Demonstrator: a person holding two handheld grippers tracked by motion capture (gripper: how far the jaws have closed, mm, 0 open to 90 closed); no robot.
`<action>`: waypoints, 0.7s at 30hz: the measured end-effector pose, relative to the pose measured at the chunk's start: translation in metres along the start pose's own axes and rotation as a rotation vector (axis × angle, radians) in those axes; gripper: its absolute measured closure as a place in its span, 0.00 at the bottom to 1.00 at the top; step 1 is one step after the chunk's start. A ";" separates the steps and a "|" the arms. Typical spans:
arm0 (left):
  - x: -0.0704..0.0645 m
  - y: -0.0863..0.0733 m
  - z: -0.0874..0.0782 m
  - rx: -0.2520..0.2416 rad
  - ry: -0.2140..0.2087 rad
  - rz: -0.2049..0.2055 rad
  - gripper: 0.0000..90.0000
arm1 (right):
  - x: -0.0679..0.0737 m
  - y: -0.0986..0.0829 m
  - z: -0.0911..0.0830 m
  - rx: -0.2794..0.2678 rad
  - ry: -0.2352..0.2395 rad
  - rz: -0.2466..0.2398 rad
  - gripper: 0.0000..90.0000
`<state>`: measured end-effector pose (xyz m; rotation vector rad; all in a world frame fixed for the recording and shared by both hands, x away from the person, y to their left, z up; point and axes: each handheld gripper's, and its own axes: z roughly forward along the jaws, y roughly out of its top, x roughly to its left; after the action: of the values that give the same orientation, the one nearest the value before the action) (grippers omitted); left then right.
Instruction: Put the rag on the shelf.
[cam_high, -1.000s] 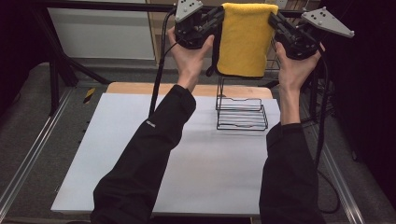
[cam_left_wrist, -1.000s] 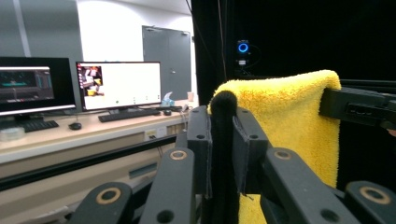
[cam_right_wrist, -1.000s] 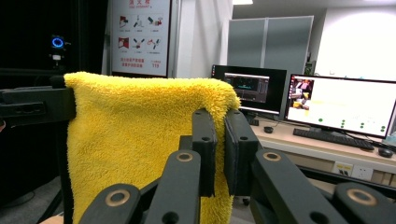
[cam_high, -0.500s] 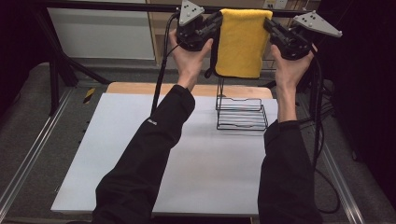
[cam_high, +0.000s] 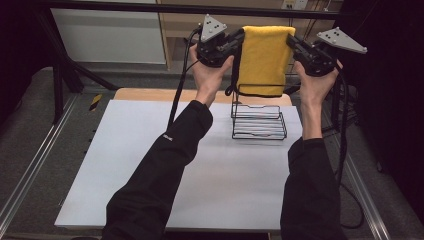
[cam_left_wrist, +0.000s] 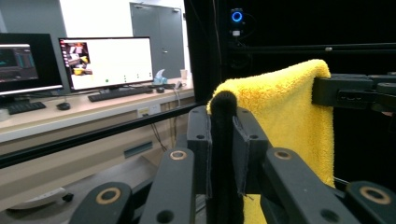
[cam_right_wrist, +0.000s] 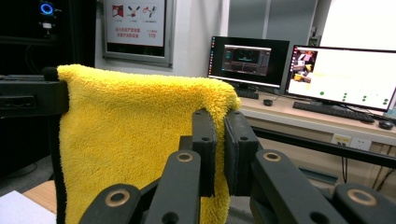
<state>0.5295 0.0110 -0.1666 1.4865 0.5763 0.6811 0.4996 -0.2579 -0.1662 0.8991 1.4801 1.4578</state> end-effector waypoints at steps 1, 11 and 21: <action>-0.002 -0.001 0.002 0.003 -0.006 -0.002 0.87 | -0.002 -0.001 -0.001 0.002 -0.002 0.003 0.94; -0.018 -0.009 0.018 0.019 -0.048 0.005 0.87 | -0.021 -0.010 -0.017 0.017 -0.034 0.005 0.94; -0.023 -0.030 0.014 0.050 -0.074 0.006 0.87 | -0.022 -0.033 -0.025 0.033 -0.013 0.021 0.94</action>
<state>0.5249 -0.0140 -0.1980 1.5539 0.5355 0.6169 0.4868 -0.2899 -0.1978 0.9451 1.4929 1.4446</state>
